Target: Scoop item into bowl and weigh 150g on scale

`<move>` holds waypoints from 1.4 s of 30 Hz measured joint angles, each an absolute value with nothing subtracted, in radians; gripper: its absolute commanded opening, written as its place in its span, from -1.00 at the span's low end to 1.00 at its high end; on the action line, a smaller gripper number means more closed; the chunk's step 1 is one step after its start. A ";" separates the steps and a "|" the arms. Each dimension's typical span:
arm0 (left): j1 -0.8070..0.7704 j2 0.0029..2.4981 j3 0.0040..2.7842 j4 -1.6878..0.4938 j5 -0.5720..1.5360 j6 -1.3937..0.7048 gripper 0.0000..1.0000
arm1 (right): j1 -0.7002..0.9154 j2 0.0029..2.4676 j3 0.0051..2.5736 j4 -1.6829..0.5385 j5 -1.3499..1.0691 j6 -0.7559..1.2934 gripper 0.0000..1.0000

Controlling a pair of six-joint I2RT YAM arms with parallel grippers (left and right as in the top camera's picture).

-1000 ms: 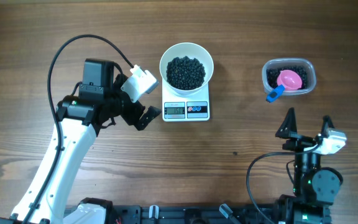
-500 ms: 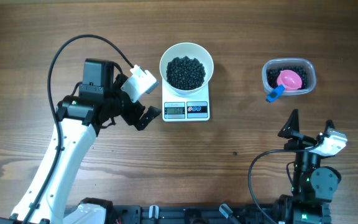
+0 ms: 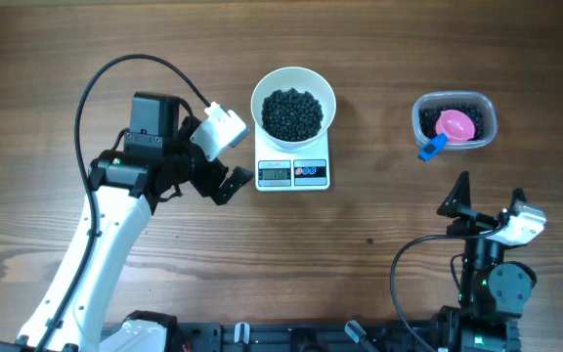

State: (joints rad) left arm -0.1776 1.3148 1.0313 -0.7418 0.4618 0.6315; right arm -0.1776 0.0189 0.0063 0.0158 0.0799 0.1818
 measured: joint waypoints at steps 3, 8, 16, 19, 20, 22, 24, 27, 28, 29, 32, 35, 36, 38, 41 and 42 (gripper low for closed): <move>-0.178 1.315 1.031 -0.742 0.462 0.632 1.00 | -0.178 0.019 0.006 0.015 0.080 0.182 1.00; -0.178 1.315 1.031 -0.760 0.462 0.632 1.00 | -0.178 0.019 0.006 0.015 0.080 0.182 0.99; -0.178 1.314 1.031 -0.780 0.463 0.631 1.00 | -0.178 0.019 0.006 0.015 0.080 0.182 0.99; -0.179 1.297 1.031 -0.779 0.463 0.631 1.00 | -0.178 0.019 0.006 0.016 0.080 0.182 0.99; -0.179 1.287 1.031 -0.779 0.462 0.631 1.00 | -0.178 0.019 0.006 0.015 0.080 0.182 0.99; -0.179 1.252 1.031 -0.779 0.459 0.631 1.00 | -0.178 0.019 0.006 0.015 0.080 0.182 0.99; -0.178 1.217 1.029 -0.769 0.453 0.630 1.00 | -0.178 0.019 0.006 0.015 0.080 0.182 0.99; -0.172 1.138 0.986 -0.684 0.446 0.595 1.00 | -0.178 0.019 0.006 0.015 0.080 0.182 0.99; -0.164 1.100 0.955 -0.641 0.444 0.580 1.00 | -0.178 0.019 0.006 0.016 0.080 0.182 0.99; -0.154 1.062 0.924 -0.613 0.442 0.562 1.00 | -0.178 0.019 0.006 0.015 0.080 0.182 0.99; -0.120 0.937 0.812 -0.518 0.439 0.498 1.00 | -0.178 0.018 0.006 0.015 0.080 0.182 0.99; -0.087 0.793 0.704 -0.461 0.437 0.419 1.00 | -0.178 0.018 0.006 0.016 0.080 0.182 0.99; -0.080 0.757 0.683 -0.457 0.435 0.399 1.00 | -0.178 0.018 0.006 0.015 0.080 0.182 1.00; -0.062 0.668 0.642 -0.444 0.419 0.344 1.00 | -0.178 0.017 0.006 0.015 0.080 0.182 0.99; -0.043 0.542 0.600 -0.437 0.383 0.267 1.00 | -0.178 0.017 0.006 0.015 0.080 0.182 0.99; -0.038 0.512 0.590 -0.435 0.374 0.251 1.00 | -0.178 0.017 0.006 0.015 0.080 0.182 0.99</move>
